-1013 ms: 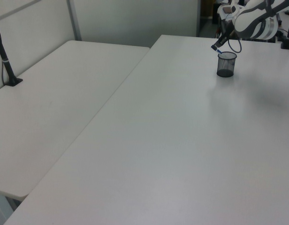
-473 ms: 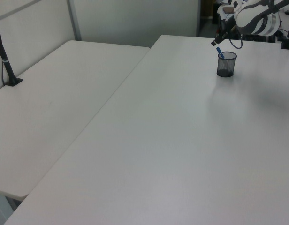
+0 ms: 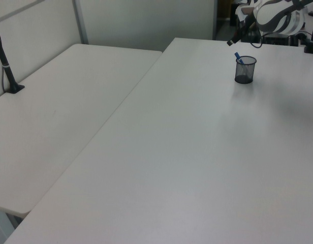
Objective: Insert the marker
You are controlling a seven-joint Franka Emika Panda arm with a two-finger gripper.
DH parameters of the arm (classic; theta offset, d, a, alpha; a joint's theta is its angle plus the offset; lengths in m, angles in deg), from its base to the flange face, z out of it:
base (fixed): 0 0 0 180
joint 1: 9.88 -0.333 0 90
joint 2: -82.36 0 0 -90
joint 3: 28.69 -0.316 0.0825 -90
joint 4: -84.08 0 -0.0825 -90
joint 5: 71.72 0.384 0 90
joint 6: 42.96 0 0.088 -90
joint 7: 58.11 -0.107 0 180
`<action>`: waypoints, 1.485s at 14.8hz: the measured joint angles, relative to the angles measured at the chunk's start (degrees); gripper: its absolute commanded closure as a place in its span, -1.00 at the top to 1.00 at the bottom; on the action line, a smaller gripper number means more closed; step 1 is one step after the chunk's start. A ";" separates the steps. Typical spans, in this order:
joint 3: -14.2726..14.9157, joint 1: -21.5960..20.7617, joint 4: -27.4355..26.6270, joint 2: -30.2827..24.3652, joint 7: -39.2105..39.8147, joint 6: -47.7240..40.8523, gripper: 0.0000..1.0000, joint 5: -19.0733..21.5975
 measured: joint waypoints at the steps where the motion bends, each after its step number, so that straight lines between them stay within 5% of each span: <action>1: -0.09 -0.12 1.19 -0.89 -1.30 -3.79 1.00 0.00; 8: -0.39 -0.23 10.22 -9.61 -9.82 -32.28 1.00 -0.01; 15: -0.94 -1.89 20.53 -10.47 -23.27 -54.02 1.00 -2.54; 22: -2.26 -10.57 25.50 -10.30 -37.97 -71.21 1.00 -22.02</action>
